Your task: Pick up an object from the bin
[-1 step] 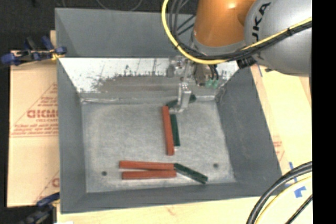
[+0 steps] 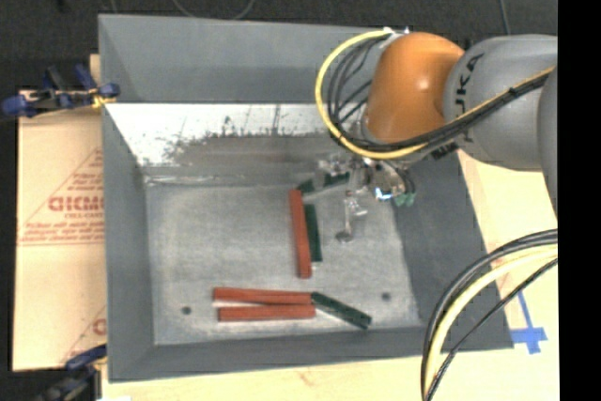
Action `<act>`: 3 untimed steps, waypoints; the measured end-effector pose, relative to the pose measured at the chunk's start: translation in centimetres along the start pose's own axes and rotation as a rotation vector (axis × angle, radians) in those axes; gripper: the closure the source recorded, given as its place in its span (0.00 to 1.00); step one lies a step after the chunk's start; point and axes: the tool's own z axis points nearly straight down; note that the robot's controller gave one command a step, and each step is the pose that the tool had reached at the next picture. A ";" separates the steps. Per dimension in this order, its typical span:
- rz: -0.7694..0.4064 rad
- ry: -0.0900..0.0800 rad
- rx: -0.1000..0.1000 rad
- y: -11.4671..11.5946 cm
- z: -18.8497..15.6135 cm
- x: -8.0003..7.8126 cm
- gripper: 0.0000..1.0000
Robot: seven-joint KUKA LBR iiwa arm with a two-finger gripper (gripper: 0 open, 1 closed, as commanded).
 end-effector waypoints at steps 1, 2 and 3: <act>-0.180 -0.008 0.000 2.9 4.8 -3.3 0.00; -0.175 -0.020 0.002 2.9 4.2 -3.6 1.00; -0.175 -0.013 -0.001 2.9 4.5 -3.4 0.00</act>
Offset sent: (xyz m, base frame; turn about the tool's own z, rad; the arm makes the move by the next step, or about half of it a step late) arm 0.0244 0.0364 -0.0483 -0.1813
